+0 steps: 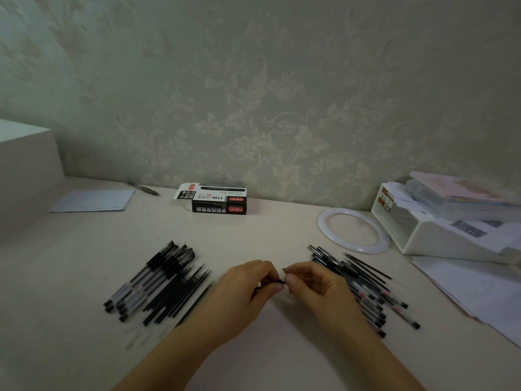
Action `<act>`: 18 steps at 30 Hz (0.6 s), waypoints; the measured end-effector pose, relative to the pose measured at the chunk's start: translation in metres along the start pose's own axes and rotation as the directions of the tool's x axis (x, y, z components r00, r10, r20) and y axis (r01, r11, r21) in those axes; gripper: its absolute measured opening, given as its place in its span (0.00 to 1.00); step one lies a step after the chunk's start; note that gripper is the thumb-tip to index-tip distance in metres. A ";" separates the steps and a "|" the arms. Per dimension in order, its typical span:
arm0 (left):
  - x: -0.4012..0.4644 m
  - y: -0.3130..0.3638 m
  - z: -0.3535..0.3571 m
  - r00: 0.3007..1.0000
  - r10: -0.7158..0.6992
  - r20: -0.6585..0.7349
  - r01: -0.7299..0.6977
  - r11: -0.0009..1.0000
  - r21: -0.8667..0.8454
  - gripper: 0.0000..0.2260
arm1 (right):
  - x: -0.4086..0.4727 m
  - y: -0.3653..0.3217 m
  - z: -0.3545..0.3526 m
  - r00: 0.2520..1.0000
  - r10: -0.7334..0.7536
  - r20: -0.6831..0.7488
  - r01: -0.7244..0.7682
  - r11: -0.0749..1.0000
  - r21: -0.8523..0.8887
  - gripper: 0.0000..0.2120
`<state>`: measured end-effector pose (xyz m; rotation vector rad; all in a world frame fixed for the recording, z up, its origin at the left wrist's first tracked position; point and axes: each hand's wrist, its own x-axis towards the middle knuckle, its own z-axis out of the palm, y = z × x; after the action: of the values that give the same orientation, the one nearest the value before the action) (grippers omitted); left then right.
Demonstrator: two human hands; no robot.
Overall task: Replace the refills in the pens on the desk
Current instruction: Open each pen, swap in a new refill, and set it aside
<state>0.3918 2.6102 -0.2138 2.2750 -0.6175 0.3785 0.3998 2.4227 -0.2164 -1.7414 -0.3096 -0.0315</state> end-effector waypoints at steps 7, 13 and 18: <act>-0.001 -0.002 0.002 1.000 0.020 0.004 -0.020 1.000 0.016 0.05 | 0.002 0.005 -0.002 0.999 -0.039 0.028 0.040 0.999 -0.027 0.10; -0.001 -0.003 0.002 1.000 0.014 -0.003 -0.014 1.000 0.009 0.04 | 0.002 0.007 0.000 1.000 -0.006 -0.007 0.006 0.998 -0.060 0.05; -0.001 -0.004 0.003 1.000 0.003 -0.012 -0.003 1.000 0.015 0.05 | 0.001 0.007 -0.003 0.999 -0.031 0.020 0.032 0.996 -0.085 0.05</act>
<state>0.3937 2.6111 -0.2186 2.2849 -0.6141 0.3998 0.4030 2.4189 -0.2219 -1.8222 -0.3534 -0.0522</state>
